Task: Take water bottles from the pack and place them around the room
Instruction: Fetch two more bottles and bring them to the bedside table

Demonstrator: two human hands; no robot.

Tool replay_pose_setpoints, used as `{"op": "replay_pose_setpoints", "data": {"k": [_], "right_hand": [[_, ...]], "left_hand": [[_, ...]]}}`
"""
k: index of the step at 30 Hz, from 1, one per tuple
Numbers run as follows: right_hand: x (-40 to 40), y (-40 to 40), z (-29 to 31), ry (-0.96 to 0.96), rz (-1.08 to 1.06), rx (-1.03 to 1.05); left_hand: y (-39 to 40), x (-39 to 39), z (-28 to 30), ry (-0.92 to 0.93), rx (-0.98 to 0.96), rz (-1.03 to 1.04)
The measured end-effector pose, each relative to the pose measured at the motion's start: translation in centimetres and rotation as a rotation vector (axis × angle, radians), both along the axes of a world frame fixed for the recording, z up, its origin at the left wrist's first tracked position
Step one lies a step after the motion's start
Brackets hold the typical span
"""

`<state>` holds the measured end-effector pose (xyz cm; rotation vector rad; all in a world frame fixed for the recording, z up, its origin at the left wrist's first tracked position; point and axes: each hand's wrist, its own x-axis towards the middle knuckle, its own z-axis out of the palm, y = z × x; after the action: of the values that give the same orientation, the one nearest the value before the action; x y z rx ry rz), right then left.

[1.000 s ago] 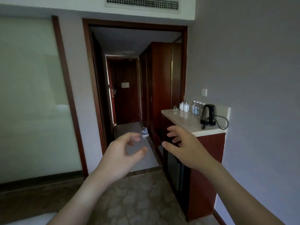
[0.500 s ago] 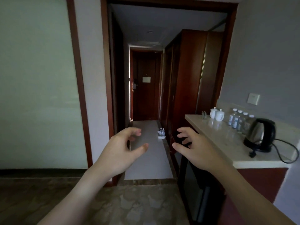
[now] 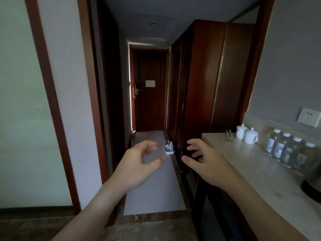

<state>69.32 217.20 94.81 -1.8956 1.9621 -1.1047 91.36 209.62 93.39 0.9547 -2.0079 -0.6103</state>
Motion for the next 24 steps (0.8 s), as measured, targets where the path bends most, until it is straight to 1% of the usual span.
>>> {"op": "replay_pose_setpoints", "data": {"k": [4, 7, 13, 16, 24], "right_hand": [[-3.7, -9.5, -1.2, 0.022, 0.029, 0.007], [-6.8, -17.0, -1.6, 0.011, 0.069, -0.027], [-12.6, -32.7, -0.1, -0.026, 0.128, -0.078], [-14.6, -39.6, 0.0, -0.037, 0.157, -0.083], [-18.7, -57.5, -1.6, -0.056, 0.130, -0.081]], "left_hand": [[-8.3, -3.9, -1.1, -0.007, -0.013, 0.024], [-14.7, -6.8, -1.3, -0.022, -0.026, 0.053], [-27.9, -11.4, 0.8, -0.018, -0.048, 0.114], [-34.4, -13.0, 1.3, 0.012, -0.032, 0.136], [-52.4, -16.6, -0.8, 0.006, -0.009, 0.146]]}}
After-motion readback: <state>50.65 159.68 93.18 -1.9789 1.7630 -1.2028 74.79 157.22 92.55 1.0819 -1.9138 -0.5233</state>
